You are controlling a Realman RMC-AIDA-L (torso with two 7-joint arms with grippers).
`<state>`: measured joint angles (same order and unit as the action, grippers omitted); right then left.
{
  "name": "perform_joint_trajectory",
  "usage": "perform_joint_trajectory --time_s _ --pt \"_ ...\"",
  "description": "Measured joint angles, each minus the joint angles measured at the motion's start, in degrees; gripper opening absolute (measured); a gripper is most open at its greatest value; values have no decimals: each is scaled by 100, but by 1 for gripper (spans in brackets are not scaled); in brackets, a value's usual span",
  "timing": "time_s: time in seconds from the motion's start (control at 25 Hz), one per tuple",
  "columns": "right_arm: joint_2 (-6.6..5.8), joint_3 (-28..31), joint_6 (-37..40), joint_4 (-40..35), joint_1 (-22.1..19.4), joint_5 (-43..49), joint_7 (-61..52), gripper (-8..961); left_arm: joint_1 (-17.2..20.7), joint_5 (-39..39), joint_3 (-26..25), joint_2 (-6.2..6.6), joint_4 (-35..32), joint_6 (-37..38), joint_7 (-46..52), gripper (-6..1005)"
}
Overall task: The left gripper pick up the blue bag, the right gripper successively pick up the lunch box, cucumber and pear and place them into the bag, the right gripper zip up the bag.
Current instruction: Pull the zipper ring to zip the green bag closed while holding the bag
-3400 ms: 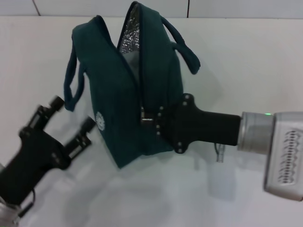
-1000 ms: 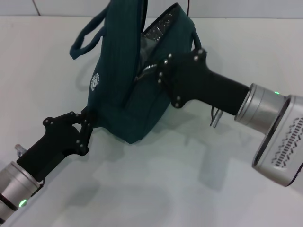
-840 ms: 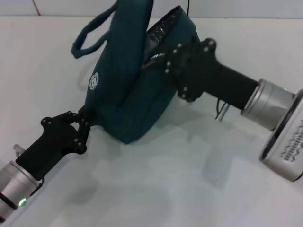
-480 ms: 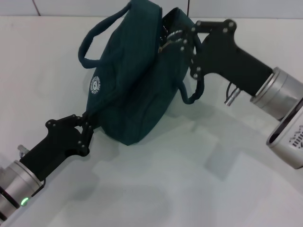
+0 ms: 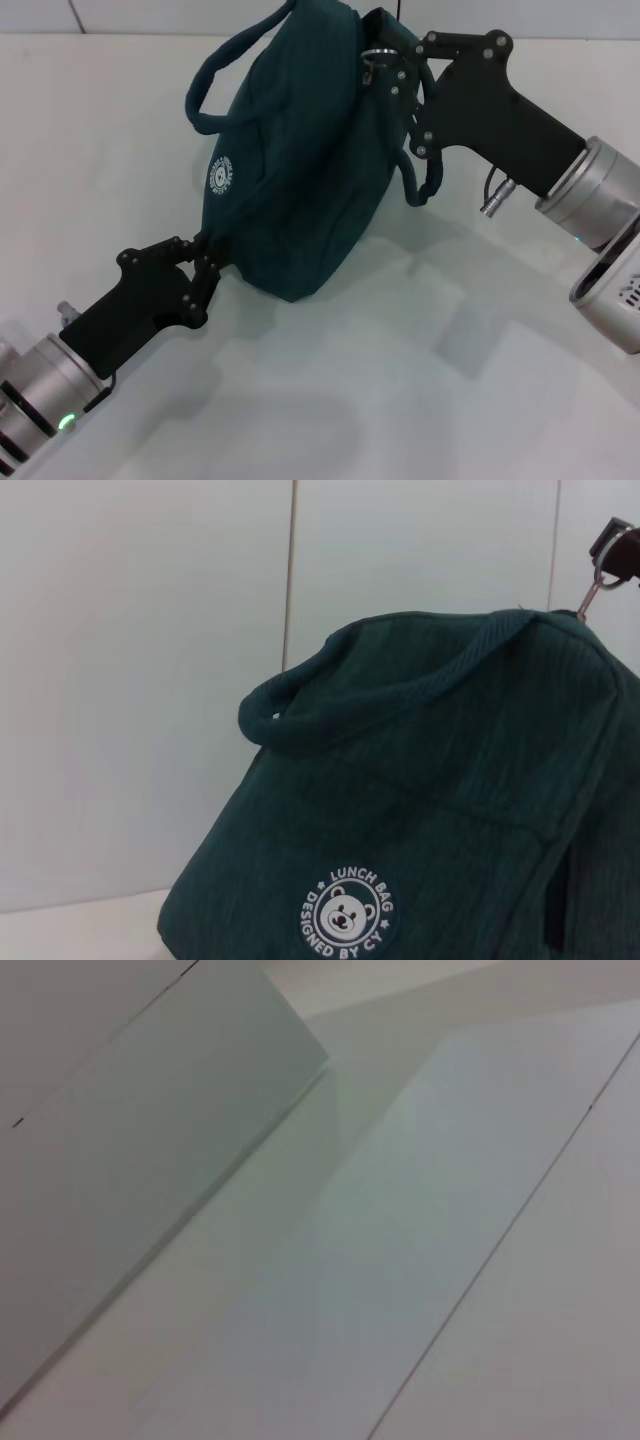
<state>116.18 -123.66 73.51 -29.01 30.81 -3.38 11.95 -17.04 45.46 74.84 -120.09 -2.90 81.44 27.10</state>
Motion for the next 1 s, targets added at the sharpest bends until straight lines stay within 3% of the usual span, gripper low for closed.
perform_joint_trajectory --time_s 0.24,0.32,0.52,1.0 --pt "0 -24 -62 16 18 -7 -17 35 35 -42 -20 -29 -6 644 116 77" --pt "0 -44 -64 17 26 -7 -12 35 -9 -50 -27 -25 -31 764 271 258" --pt "0 -65 -41 10 26 13 -36 35 -184 -30 -13 -22 -52 828 455 479" --pt "0 -79 -70 9 72 23 -42 35 -676 -30 -4 -64 0 1276 458 700"
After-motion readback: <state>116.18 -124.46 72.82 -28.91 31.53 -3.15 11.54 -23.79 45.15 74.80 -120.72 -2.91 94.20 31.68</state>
